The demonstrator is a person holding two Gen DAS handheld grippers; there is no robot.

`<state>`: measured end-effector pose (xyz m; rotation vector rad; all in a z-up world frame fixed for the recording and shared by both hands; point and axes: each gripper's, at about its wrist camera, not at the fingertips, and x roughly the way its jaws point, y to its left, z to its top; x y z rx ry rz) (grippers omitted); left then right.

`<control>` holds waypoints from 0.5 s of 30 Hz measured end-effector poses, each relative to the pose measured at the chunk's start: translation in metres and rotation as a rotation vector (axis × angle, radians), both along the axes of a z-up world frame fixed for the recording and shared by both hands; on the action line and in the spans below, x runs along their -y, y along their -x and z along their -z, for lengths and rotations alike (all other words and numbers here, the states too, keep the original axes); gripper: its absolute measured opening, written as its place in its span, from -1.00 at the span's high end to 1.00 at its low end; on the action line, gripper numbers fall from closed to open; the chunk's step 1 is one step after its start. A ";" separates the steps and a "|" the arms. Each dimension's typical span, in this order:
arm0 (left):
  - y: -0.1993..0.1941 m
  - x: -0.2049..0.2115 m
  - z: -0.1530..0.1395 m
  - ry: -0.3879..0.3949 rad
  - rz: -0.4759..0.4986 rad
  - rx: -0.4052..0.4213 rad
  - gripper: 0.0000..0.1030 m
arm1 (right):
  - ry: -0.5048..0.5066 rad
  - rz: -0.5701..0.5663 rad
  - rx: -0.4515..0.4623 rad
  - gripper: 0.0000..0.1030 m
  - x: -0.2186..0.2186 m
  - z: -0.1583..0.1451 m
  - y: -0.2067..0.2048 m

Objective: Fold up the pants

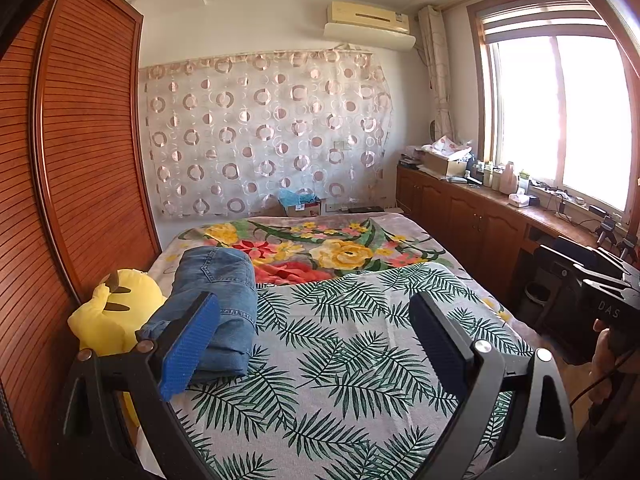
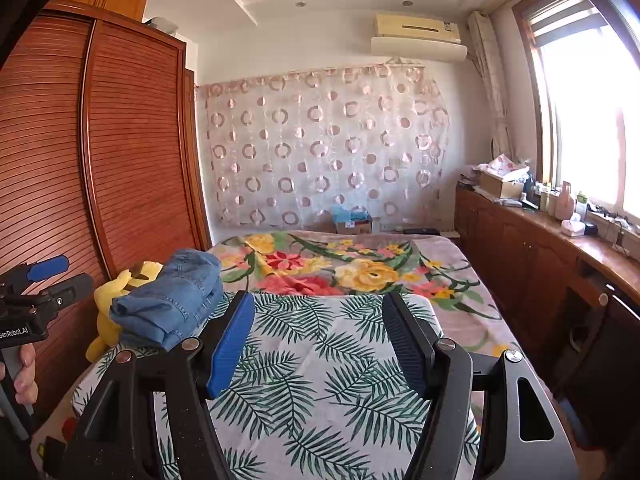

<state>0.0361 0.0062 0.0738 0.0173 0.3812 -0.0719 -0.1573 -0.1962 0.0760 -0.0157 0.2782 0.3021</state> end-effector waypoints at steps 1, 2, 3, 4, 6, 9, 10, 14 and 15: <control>0.000 0.000 0.000 0.000 -0.001 0.000 -0.86 | 0.001 0.000 0.000 -0.33 0.001 -0.001 -0.001; 0.000 0.000 0.000 0.002 0.000 0.000 -0.86 | 0.000 0.000 0.001 -0.33 0.001 0.000 0.000; 0.000 -0.001 0.000 0.003 0.000 0.000 -0.86 | -0.001 -0.001 0.000 -0.33 0.001 0.000 0.000; 0.000 -0.001 0.000 0.002 0.000 -0.001 -0.86 | -0.002 -0.002 0.000 -0.33 0.002 0.000 -0.001; 0.000 -0.001 0.000 -0.001 -0.001 -0.001 -0.86 | 0.001 -0.002 0.001 -0.33 0.002 0.000 -0.001; 0.000 0.000 0.000 0.001 0.001 -0.001 -0.86 | 0.000 -0.003 0.000 -0.33 0.002 0.000 0.000; 0.000 -0.001 0.000 0.001 0.001 -0.001 -0.86 | 0.000 -0.003 0.001 -0.33 0.002 0.000 0.000; 0.001 -0.001 0.001 0.000 -0.002 -0.004 -0.86 | 0.000 -0.003 0.002 -0.33 0.001 0.000 0.000; 0.000 0.000 0.001 0.000 -0.001 -0.003 -0.86 | -0.001 -0.002 0.002 -0.33 0.001 0.000 0.000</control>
